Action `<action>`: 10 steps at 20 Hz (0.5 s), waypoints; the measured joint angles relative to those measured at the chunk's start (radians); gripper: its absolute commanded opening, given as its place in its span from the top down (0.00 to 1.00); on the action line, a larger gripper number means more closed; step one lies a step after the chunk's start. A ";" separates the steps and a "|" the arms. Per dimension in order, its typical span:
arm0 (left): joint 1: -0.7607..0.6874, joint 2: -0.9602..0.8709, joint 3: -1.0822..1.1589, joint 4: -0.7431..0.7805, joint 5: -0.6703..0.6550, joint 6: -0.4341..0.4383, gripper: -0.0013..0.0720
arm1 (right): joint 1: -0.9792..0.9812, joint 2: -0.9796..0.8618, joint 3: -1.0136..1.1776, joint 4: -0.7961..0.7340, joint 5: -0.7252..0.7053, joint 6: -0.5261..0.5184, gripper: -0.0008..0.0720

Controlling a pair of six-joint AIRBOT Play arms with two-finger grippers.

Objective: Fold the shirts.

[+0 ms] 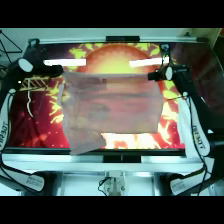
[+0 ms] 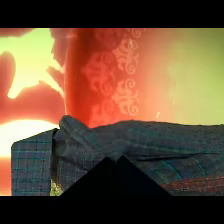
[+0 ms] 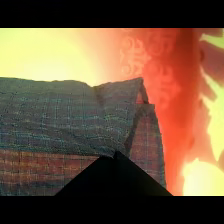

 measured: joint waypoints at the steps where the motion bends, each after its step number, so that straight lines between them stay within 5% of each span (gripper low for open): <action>1: -0.002 -0.019 0.000 -0.002 -0.003 0.004 0.95 | 0.000 -0.015 0.000 0.007 0.006 0.000 0.92; 10: 0.029 -0.023 -0.029 0.076 -0.418 0.106 0.95 | -0.019 0.014 -0.013 0.027 0.354 -0.091 0.92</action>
